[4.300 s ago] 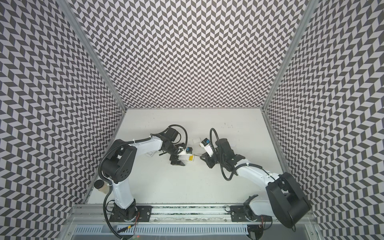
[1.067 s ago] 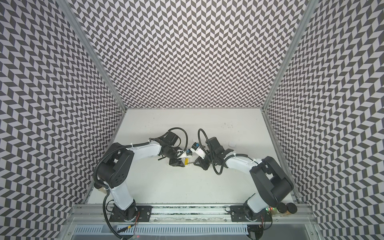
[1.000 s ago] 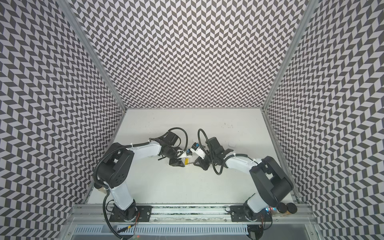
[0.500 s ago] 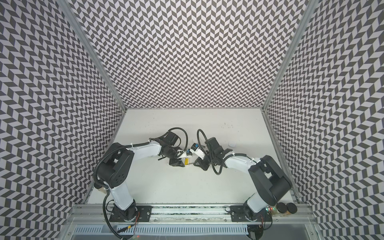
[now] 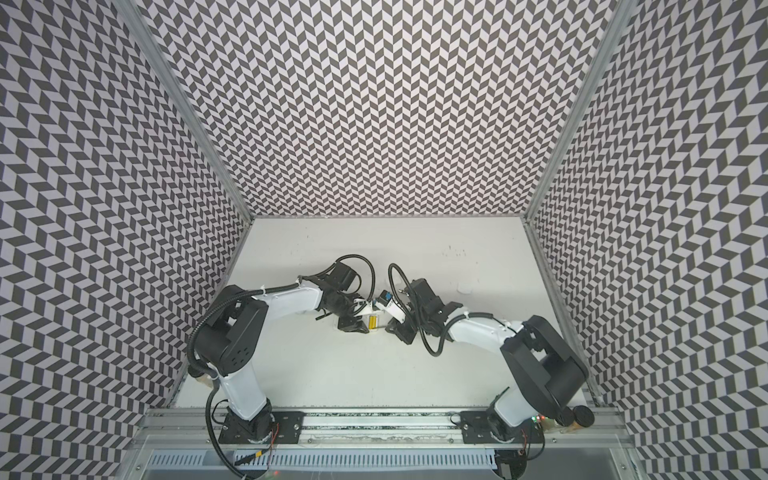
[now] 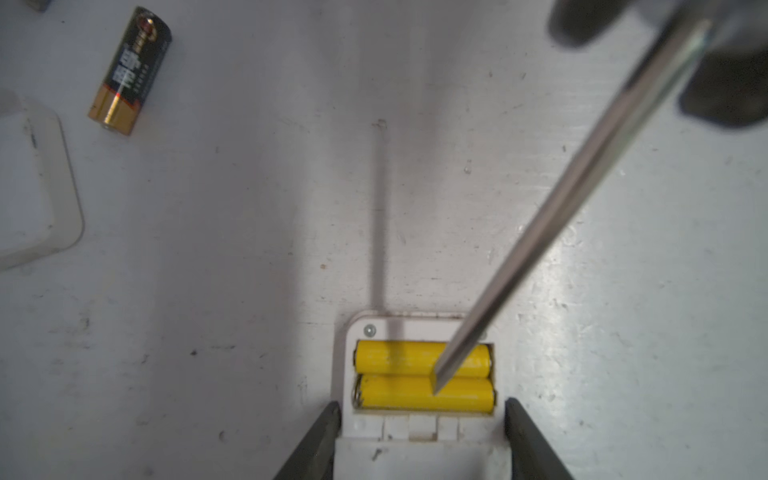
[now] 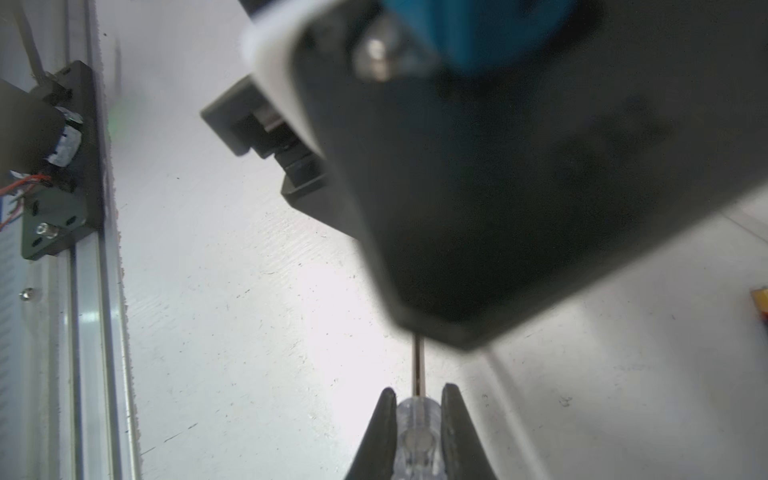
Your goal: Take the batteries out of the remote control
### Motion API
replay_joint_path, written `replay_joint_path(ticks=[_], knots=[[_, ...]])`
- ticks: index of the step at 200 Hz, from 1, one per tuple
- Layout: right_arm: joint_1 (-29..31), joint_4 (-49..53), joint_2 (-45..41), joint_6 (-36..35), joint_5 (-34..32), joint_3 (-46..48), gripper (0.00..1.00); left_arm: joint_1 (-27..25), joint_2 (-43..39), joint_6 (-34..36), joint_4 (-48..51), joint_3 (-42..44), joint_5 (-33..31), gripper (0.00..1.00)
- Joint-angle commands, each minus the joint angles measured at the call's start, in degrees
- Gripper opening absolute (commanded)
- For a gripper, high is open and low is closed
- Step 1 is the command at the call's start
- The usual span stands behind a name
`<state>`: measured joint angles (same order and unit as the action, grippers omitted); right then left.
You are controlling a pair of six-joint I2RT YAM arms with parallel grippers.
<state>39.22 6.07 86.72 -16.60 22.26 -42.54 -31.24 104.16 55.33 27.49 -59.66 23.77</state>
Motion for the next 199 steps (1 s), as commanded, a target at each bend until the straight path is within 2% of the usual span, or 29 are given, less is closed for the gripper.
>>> replay_joint_path(ticks=[1,33,77,123,149,199], knots=[[0.18,-6.9,-3.03,-1.41,-9.25,2.95,0.0,-0.22,1.99,0.34,4.71,1.92,-1.89,0.51],[3.29,-10.72,-4.1,-3.6,-12.8,4.66,0.0,-0.29,2.08,0.08,4.64,1.97,-0.32,0.51],[4.04,-14.76,-5.24,-3.6,-16.49,5.6,0.0,-0.18,2.23,0.39,4.62,2.09,-0.14,0.51],[3.37,-9.37,-6.64,-6.33,-5.81,4.54,0.0,0.04,2.7,0.47,4.59,1.77,0.29,0.51],[3.38,-6.14,-4.28,-7.58,-1.07,3.38,0.0,0.04,2.8,1.8,4.74,2.01,0.15,0.51],[3.06,0.28,1.53,-8.45,1.39,-0.8,0.0,0.66,2.6,3.12,5.02,1.85,-0.47,0.51]])
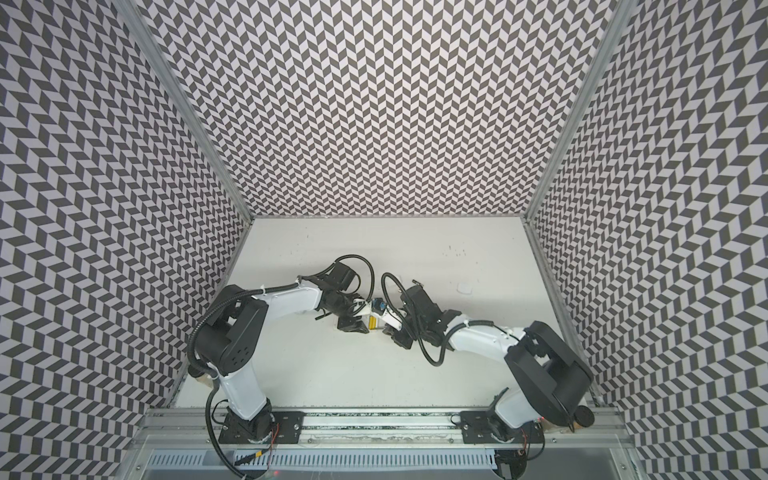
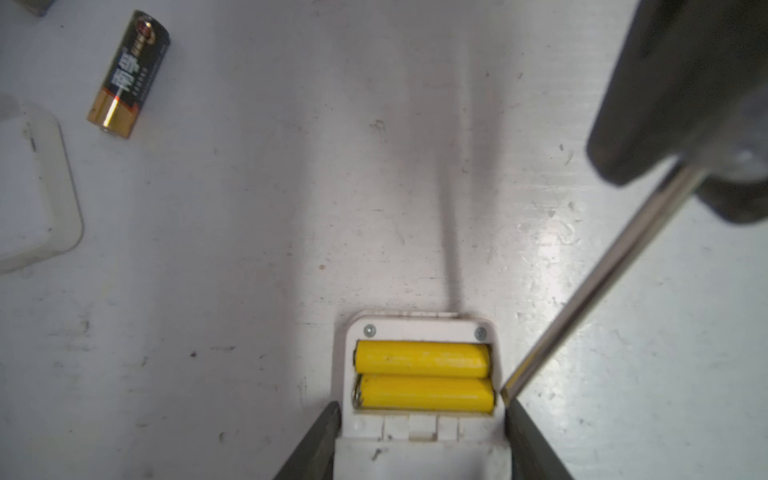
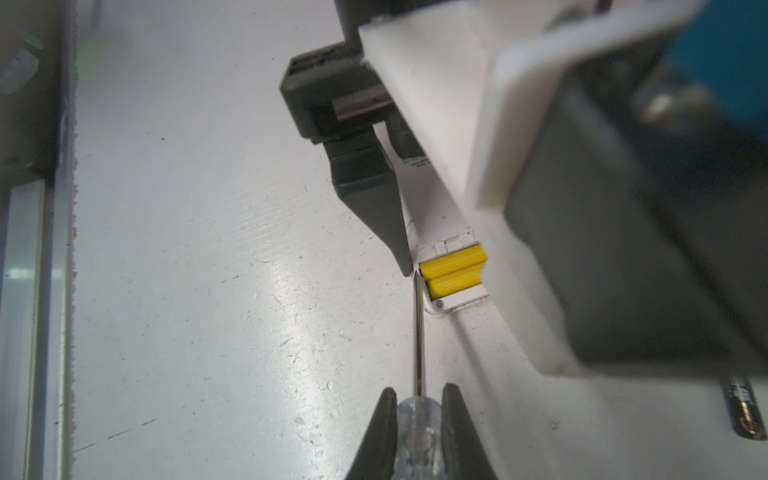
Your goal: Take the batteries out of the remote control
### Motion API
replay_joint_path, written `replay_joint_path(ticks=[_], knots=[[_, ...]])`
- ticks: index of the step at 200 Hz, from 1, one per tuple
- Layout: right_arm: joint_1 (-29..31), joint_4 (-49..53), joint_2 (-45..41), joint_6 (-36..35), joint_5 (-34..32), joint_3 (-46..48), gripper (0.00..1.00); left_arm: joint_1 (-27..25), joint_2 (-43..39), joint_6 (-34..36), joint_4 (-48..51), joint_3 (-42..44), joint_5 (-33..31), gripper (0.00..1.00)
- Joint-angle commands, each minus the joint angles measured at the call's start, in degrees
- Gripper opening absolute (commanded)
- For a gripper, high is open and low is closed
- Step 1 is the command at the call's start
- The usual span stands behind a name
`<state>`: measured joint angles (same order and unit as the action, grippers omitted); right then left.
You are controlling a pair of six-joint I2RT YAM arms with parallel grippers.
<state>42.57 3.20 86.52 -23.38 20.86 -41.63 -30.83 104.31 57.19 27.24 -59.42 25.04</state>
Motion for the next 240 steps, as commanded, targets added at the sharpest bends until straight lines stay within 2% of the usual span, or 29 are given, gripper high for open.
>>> replay_joint_path(ticks=[1,72,100,131,154,180,240], knots=[[-0.25,3.13,1.73,-1.63,2.83,-1.71,0.0,0.24,2.42,1.22,5.31,1.56,-1.74,0.51],[-1.42,2.09,-0.08,0.42,-2.28,-0.83,0.0,0.57,2.65,1.14,4.87,2.04,-1.56,0.51],[-2.01,2.47,-0.85,0.39,1.33,-2.34,0.0,0.4,2.65,0.79,4.96,2.05,-1.79,0.51],[-4.12,-3.6,-4.38,2.52,5.45,0.14,0.0,0.08,2.84,1.0,4.12,2.74,-1.86,0.51],[-4.5,-1.98,-2.57,1.55,3.77,-1.25,0.0,0.07,2.89,0.19,5.14,1.76,-1.21,0.51],[-4.42,-0.79,0.32,1.14,6.19,-1.96,0.0,-0.2,2.96,0.78,4.53,2.35,-2.13,0.51],[-3.37,2.33,2.14,-0.62,4.56,-2.36,0.0,-0.02,3.01,0.46,5.18,1.72,-2.02,0.51]])
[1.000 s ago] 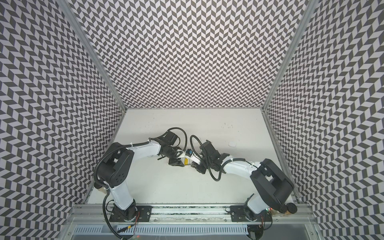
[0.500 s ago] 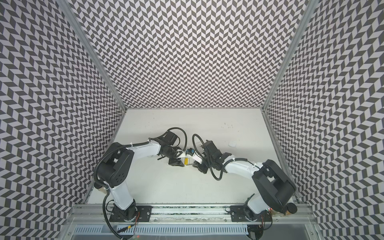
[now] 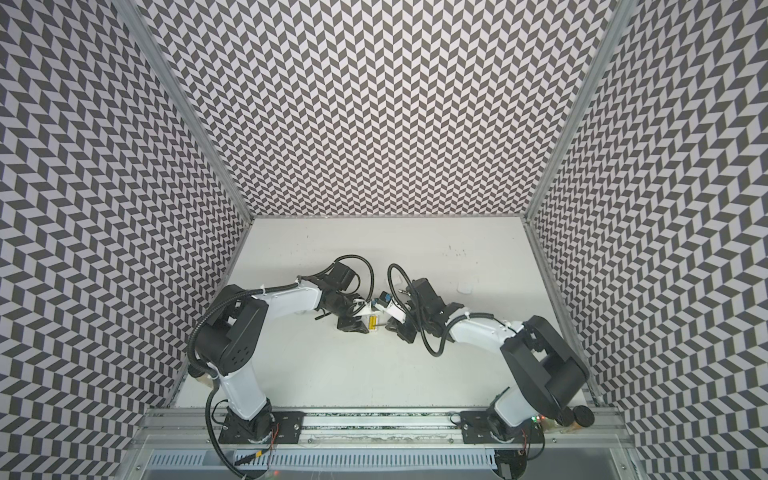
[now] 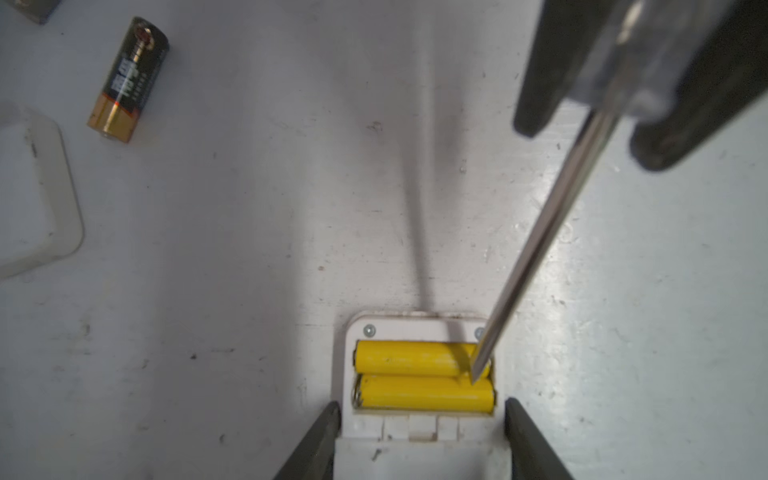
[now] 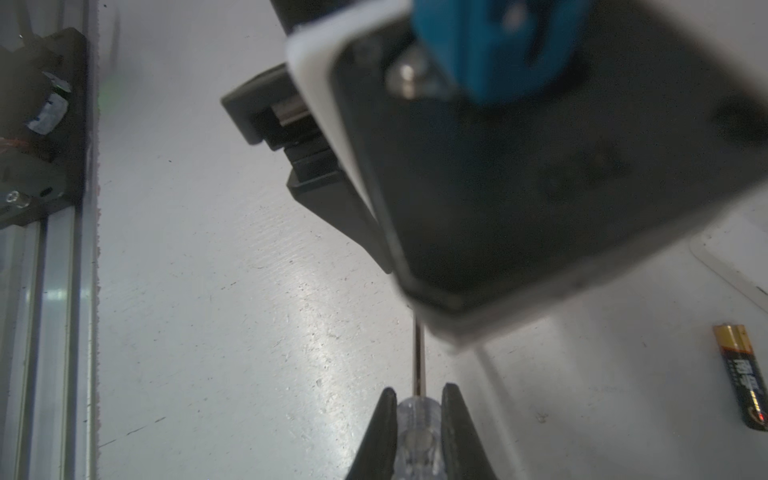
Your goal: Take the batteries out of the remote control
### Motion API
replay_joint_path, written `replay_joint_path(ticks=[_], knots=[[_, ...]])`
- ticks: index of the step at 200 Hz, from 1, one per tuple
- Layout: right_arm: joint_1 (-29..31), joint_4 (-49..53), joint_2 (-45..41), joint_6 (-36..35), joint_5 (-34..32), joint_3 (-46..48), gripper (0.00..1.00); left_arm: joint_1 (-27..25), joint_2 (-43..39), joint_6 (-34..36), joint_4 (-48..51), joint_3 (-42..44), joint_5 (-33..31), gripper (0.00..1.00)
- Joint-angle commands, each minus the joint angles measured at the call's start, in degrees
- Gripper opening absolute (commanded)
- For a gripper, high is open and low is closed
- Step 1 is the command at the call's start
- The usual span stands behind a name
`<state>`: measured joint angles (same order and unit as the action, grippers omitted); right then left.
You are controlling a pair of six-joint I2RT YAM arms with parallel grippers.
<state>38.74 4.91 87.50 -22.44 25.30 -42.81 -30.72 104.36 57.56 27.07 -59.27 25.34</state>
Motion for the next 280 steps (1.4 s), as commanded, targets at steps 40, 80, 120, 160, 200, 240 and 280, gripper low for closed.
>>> replay_joint_path(ticks=[40,80,120,160,200,240,280], knots=[[0.65,2.31,1.19,-2.35,0.1,-1.33,0.0,-0.06,2.81,0.29,5.13,1.84,-2.49,0.51],[0.73,3.83,2.07,-2.35,-2.23,-2.0,0.0,-0.22,3.05,0.56,5.04,1.77,-2.23,0.51],[0.72,3.91,1.43,-2.69,-3.8,-1.66,0.0,-0.2,3.26,0.67,4.96,1.49,-2.4,0.51],[1.25,4.17,1.19,-3.97,-6.28,-1.42,0.0,-0.22,3.27,0.77,5.1,1.69,-2.47,0.51],[1.32,4.33,-0.53,-4.17,-8.41,-0.99,0.0,-0.17,3.19,0.98,5.17,1.9,-2.71,0.51],[1.42,4.05,-0.89,-4.12,-8.01,-0.53,0.0,-0.04,3.34,0.91,5.42,1.55,-2.66,0.51],[1.73,4.22,-1.87,-4.01,-9.18,-0.26,0.0,-0.04,3.23,0.44,5.81,1.2,-2.49,0.51]])
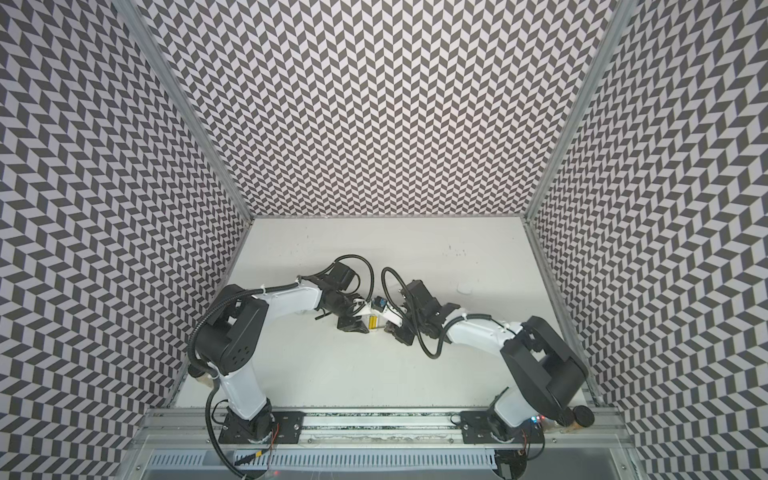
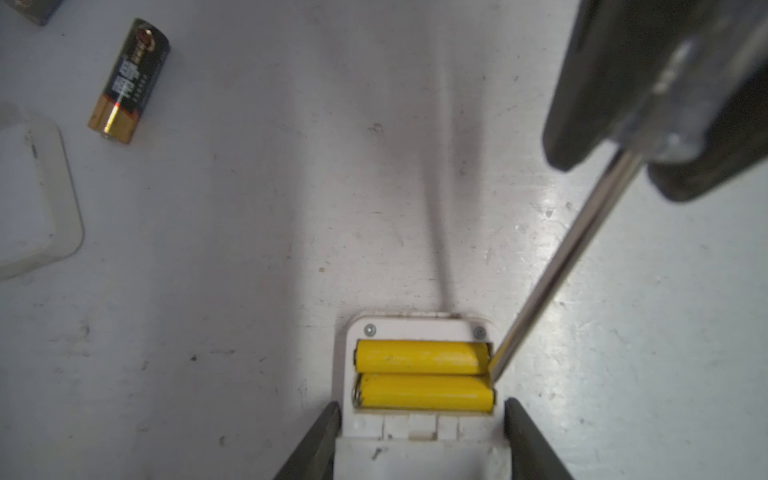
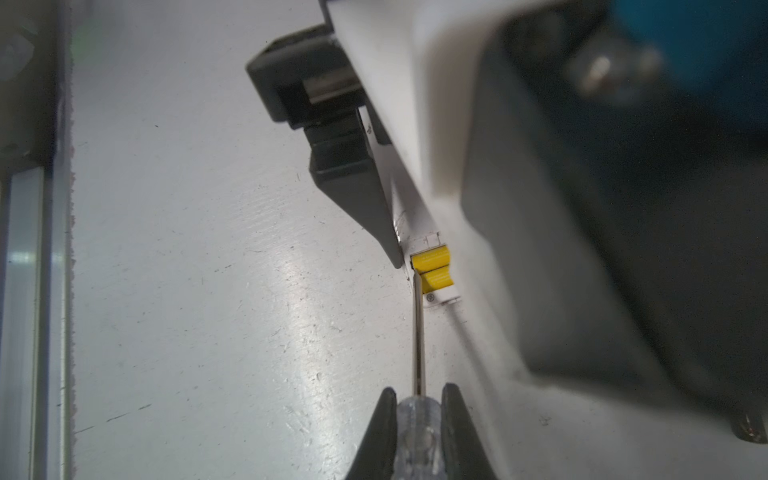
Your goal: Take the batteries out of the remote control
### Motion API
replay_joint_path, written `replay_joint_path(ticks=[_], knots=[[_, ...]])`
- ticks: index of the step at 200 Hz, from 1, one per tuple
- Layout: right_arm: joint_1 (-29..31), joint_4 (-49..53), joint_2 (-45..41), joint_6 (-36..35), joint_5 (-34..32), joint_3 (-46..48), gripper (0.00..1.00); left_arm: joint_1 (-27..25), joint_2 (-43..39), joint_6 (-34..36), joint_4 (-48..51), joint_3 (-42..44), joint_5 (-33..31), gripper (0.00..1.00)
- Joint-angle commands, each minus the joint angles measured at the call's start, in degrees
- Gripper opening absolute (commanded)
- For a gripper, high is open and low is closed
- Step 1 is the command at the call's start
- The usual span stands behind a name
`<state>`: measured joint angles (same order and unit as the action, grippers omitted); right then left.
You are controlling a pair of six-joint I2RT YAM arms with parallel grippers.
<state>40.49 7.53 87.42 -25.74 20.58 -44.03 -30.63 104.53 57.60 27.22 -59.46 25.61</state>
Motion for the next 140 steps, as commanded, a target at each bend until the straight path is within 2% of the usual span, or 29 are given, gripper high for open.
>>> replay_joint_path(ticks=[1,40,61,140], knots=[[0.01,1.52,-1.8,-0.71,-4.48,1.01,0.0,-0.13,3.05,0.45,5.61,1.43,-2.71,0.51],[0.77,1.3,-1.07,-2.09,-7.74,0.8,0.0,0.08,2.9,0.93,6.12,1.32,-2.89,0.51],[2.19,-0.44,-0.41,-1.94,-11.98,1.32,0.0,-0.12,2.87,1.56,5.47,1.89,-3.37,0.51],[2.49,-6.19,-5.27,-1.37,-18.23,3.55,0.0,-0.21,2.83,1.11,5.1,2.42,-2.65,0.5]])
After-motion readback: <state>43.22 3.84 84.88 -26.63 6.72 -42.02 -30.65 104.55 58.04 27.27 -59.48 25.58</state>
